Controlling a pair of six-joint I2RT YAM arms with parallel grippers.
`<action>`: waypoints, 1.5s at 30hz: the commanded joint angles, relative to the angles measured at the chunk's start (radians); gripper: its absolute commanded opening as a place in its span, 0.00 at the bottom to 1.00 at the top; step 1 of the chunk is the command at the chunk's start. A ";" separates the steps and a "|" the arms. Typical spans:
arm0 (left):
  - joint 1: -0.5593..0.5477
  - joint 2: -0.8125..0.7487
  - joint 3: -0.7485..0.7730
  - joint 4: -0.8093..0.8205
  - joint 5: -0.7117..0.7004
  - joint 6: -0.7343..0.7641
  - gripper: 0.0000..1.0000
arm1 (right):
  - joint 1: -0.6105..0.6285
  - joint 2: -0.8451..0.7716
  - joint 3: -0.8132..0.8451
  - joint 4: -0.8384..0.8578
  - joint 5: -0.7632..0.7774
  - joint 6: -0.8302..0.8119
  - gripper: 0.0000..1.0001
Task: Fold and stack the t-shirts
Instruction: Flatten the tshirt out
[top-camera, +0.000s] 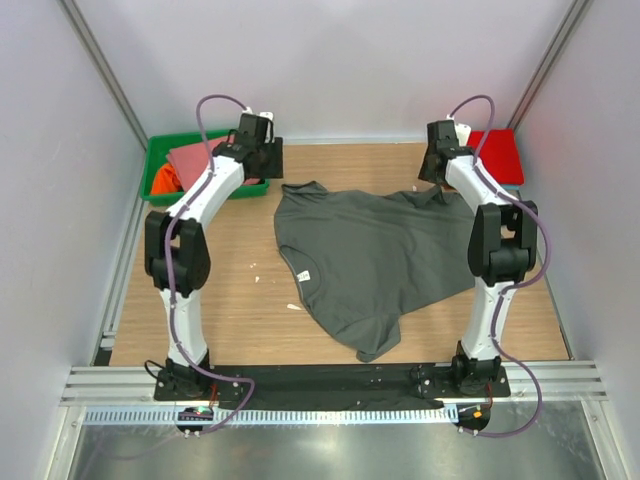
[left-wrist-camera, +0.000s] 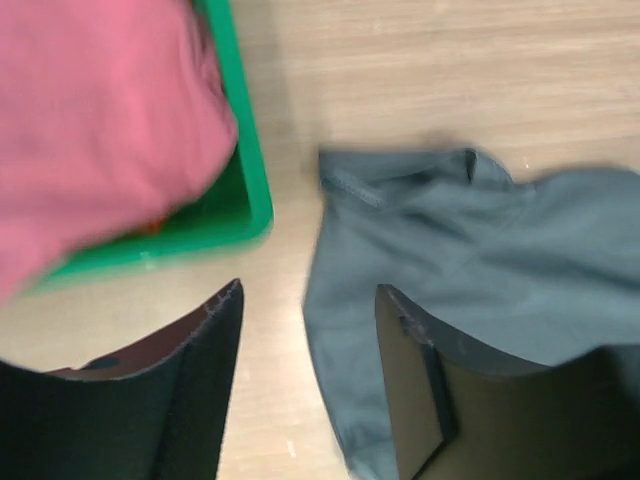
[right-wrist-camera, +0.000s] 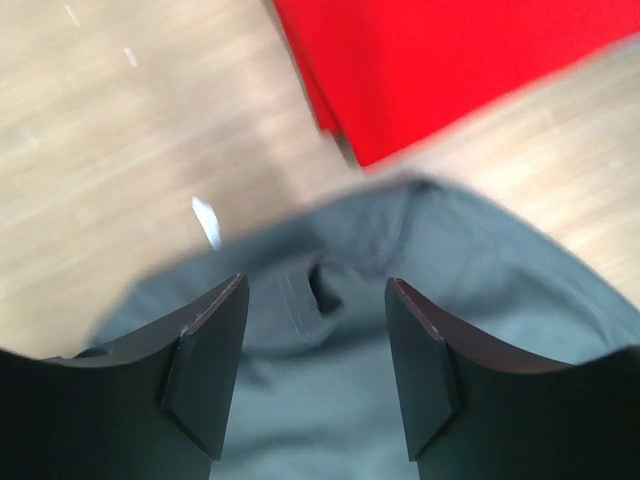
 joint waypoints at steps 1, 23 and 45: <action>-0.033 -0.209 -0.101 -0.107 0.003 -0.105 0.58 | 0.027 -0.159 -0.073 -0.117 0.039 -0.016 0.64; -0.377 -0.251 -0.773 0.011 0.201 -0.357 0.23 | 0.202 -0.721 -0.804 -0.042 -0.274 0.120 0.53; -0.071 -0.672 -0.849 -0.152 0.313 -0.300 0.38 | 0.231 -0.566 -0.776 -0.046 -0.249 0.187 0.58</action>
